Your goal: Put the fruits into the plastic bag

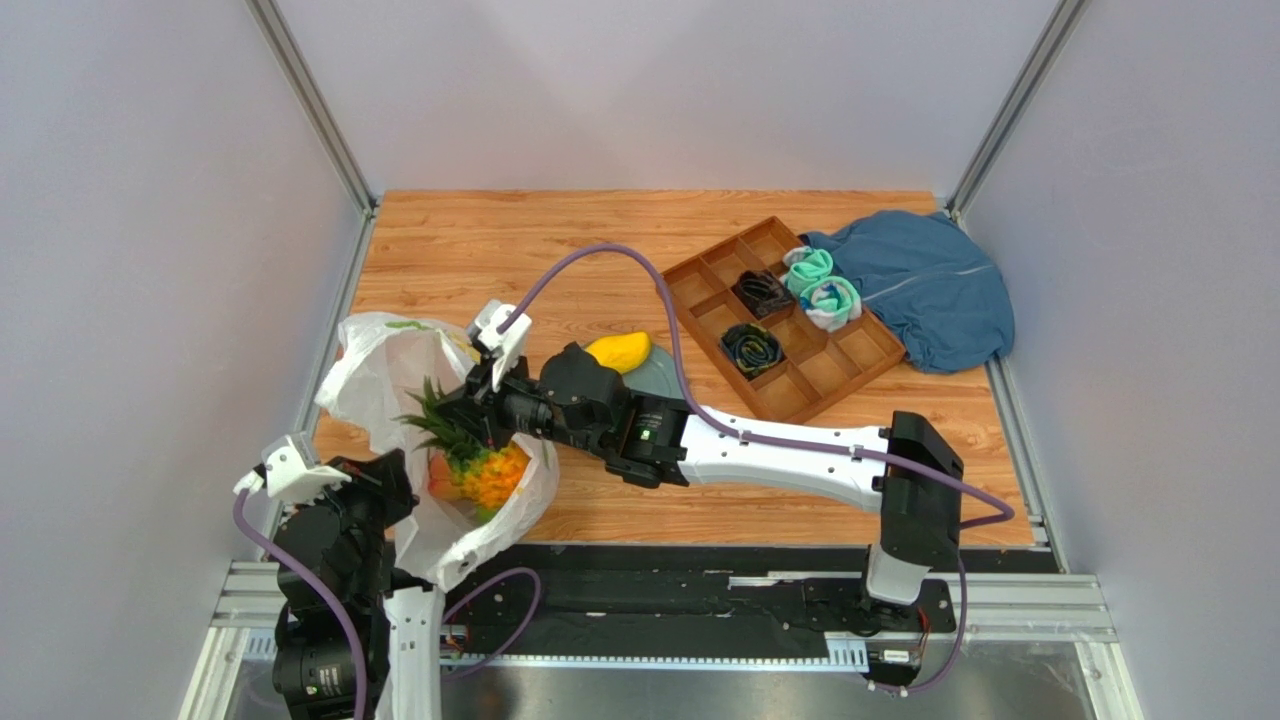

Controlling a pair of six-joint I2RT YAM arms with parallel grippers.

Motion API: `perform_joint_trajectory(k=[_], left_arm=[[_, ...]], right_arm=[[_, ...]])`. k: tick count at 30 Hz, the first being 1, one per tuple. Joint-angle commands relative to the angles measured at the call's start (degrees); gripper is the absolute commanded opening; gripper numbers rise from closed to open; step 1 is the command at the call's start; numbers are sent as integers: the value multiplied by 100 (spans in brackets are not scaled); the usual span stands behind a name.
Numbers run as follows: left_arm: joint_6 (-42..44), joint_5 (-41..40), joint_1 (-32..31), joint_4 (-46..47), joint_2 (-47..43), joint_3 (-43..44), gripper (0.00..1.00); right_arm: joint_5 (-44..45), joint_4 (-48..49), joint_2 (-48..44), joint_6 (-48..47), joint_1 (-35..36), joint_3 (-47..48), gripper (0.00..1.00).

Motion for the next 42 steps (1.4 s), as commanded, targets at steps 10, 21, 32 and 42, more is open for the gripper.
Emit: perform_joint_trajectory(k=[10,21,32,42], left_arm=[[-47,-76,-11,244,-55,55,0],[-48,-59,-2,226,-99,46,0],[-74,-111,-11,226,-99,46,0],[-56,-94,-11,235,-64,38,0]], right_arm=[[-248,-1176,521,-1337,260,1048,0],[-249,-2934,1673,-1100,110,2711,0],[86,-3321,1946,-872,-162,2914,22],[-125,-3313,1840,-845,-180,2993,66]])
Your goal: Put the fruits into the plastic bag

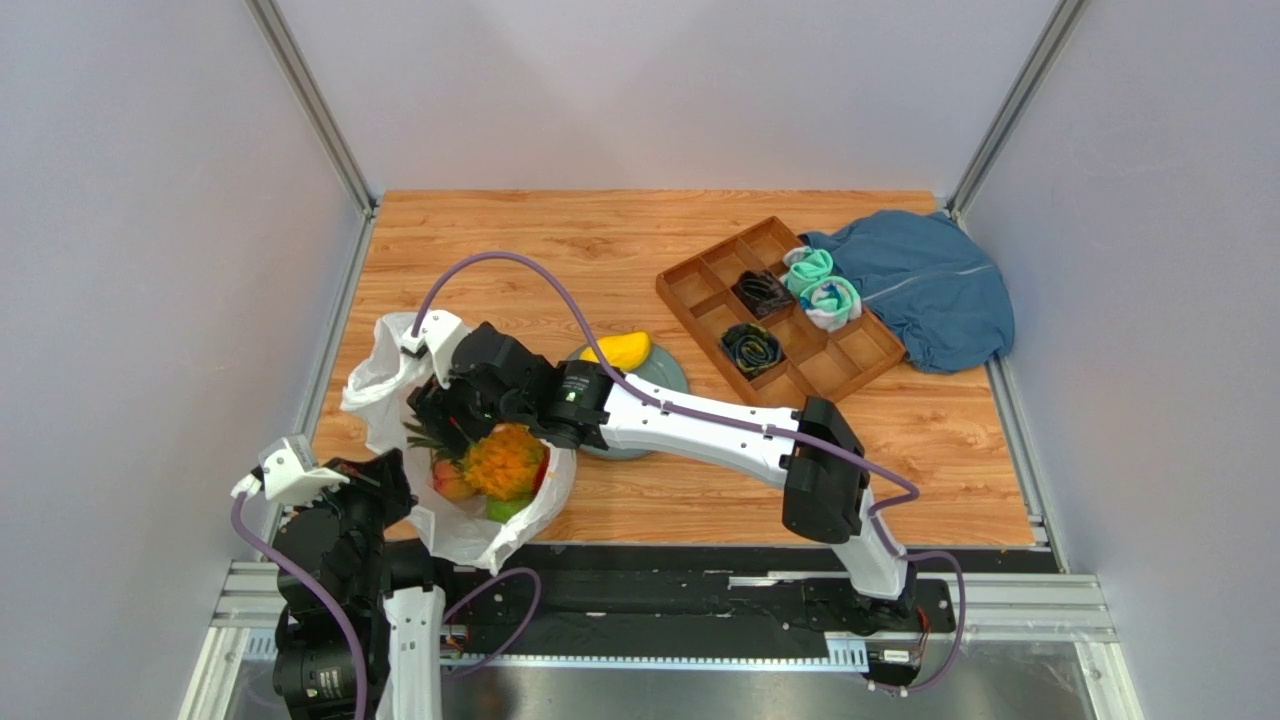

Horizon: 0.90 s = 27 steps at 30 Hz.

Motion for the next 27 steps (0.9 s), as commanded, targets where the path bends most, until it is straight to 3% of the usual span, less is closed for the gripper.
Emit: perform_joint_trajectory(k=[1,14,20,27], left_arm=[[-17,-19,-2,198,-20,46,0],[-17,-46,-11,207,-11,38,0],[-35,-107,-11,181,76,38,0],[-52,-134,-11,154,129,46,0]], right_arm=[[-140,114,-101,36,15,280,67],[-1114,228,-372,132,23,413,67],[-1827,940,-1189,325,24,-132,66],[-2039,1529,-2182,474,24,-782,66]])
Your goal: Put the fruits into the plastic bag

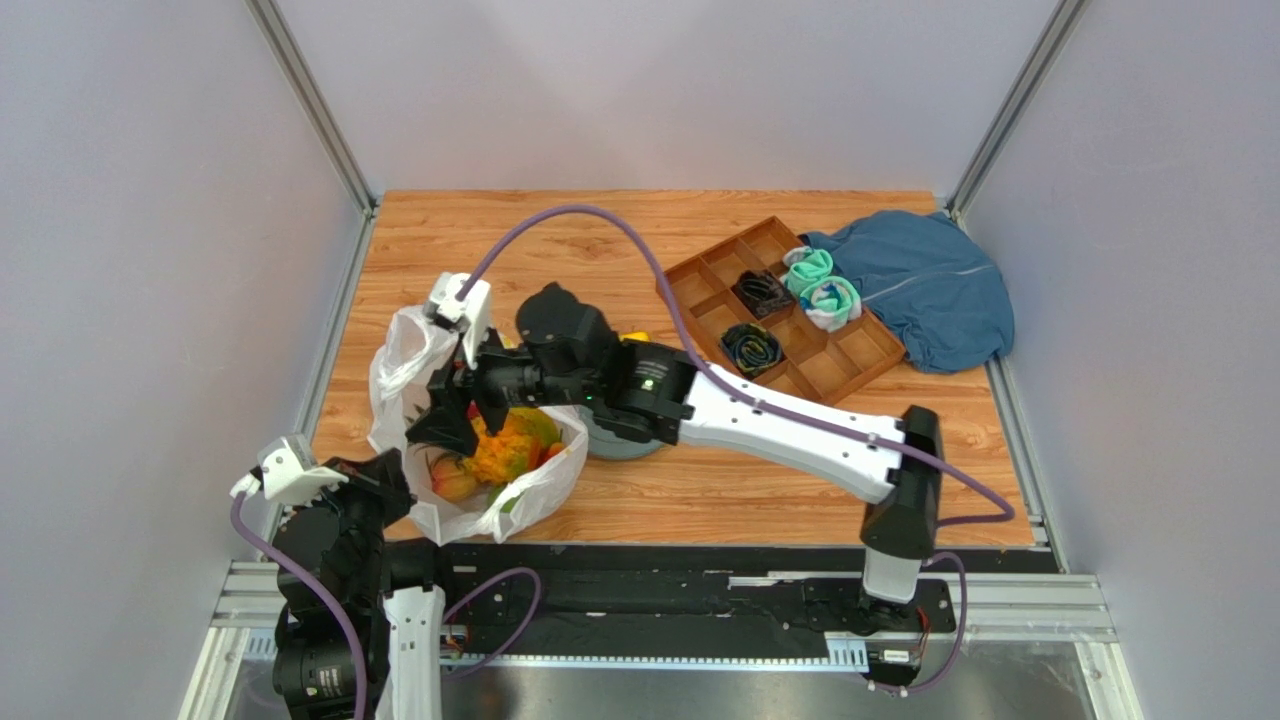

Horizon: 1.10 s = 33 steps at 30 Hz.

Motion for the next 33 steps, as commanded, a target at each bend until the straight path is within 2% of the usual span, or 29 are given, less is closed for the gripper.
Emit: perform_joint_trajectory(k=[1,6,9,13,14,17,21,25,30,33], left_arm=[[-43,-66,-11,156,118,46,0],[-35,-57,-11,165,162,46,0],[-43,-57,-11,156,171,55,0],[-35,-31,-2,156,197,46,0],[-26,-31,-11,156,197,46,0],[-17,-13,-11,156,206,46,0],[-35,-31,-11,147,206,46,0],[-52,-66,-11,130,224,46,0],[-61,-83,-2,112,215,55,0],[-70,-92,-11,112,224,46,0]], right_arm=[[-253,989,-915,222,24,-493,66],[440,1079,-1671,195,-29,-864,66],[1108,1000,-2014,493,-274,-1102,66],[1899,614,-2217,1757,-1064,-1540,61],[1961,543,-2243,2456,-1449,-1672,61],[1980,332,-2349,3530,-2135,-2322,60],[1927,305,-2332,4289,-2691,-3105,61],[1883,314,-2077,4274,-3052,-3588,63],[1725,314,-1445,4125,-3281,-3721,65],[1611,323,-1059,3984,-3369,-3660,72]])
